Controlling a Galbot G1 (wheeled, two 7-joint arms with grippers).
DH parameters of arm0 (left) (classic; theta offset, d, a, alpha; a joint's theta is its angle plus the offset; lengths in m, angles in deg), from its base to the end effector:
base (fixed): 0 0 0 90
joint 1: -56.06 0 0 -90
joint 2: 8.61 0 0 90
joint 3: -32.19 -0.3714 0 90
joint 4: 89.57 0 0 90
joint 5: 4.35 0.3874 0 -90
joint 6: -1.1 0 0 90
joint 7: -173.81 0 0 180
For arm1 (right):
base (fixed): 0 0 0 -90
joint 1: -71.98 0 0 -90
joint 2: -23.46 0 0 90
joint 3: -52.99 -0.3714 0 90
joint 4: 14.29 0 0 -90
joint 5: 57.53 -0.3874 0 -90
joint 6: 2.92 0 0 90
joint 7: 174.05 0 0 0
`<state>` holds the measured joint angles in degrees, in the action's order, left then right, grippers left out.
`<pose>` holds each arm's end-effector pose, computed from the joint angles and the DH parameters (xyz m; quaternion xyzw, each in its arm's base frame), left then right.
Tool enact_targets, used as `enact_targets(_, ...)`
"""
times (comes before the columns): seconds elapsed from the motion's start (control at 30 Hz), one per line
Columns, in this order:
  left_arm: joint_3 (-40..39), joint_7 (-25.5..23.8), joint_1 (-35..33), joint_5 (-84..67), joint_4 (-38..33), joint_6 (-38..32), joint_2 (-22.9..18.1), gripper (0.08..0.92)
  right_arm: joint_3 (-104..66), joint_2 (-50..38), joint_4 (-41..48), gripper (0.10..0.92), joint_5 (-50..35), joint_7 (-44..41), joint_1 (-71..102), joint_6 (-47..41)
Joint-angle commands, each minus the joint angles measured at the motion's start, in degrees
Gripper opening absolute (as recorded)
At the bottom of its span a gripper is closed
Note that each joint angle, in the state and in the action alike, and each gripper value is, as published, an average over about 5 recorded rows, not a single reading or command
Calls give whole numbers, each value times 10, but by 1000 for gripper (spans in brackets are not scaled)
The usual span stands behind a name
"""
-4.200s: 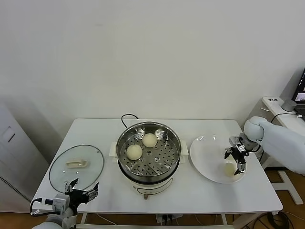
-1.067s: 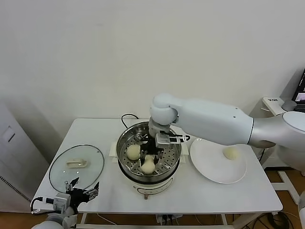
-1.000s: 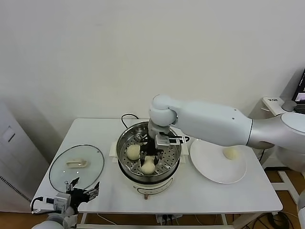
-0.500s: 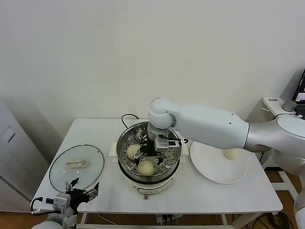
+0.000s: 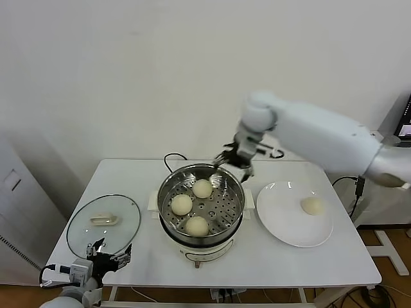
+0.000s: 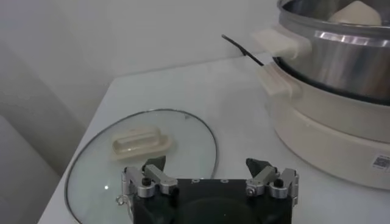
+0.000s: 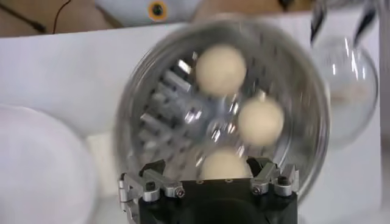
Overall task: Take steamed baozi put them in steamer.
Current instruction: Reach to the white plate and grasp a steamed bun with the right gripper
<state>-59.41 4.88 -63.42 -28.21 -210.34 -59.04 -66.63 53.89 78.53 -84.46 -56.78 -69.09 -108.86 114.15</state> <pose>0.2149 0.0839 -0.2959 -0.0438 -0.9574 -0.0915 0.2704 0.6209 0.0108 0.0034 0.6531 -0.2494 0.7101 0.0845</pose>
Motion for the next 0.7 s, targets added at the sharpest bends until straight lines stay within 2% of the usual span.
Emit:
enact_targets(0.03, 1, 1, -1, 0, -3, 1, -1, 823, 14, -103, 124, 823, -56, -26, -25, -91)
enact_targets(0.3, 1, 1, -2, 1, -9, 3, -5, 823, -6, -129, 209, 823, -39, -35, 33, -69)
enact_targets(0.5, 1, 2, -4, 1, -10, 4, -5, 823, -89, -105, 275, 823, 54, -25, 117, -25)
enact_targets(0.7, 0, 2, -2, 1, -9, 5, -5, 823, -141, -83, 309, 823, 112, 6, 183, -20)
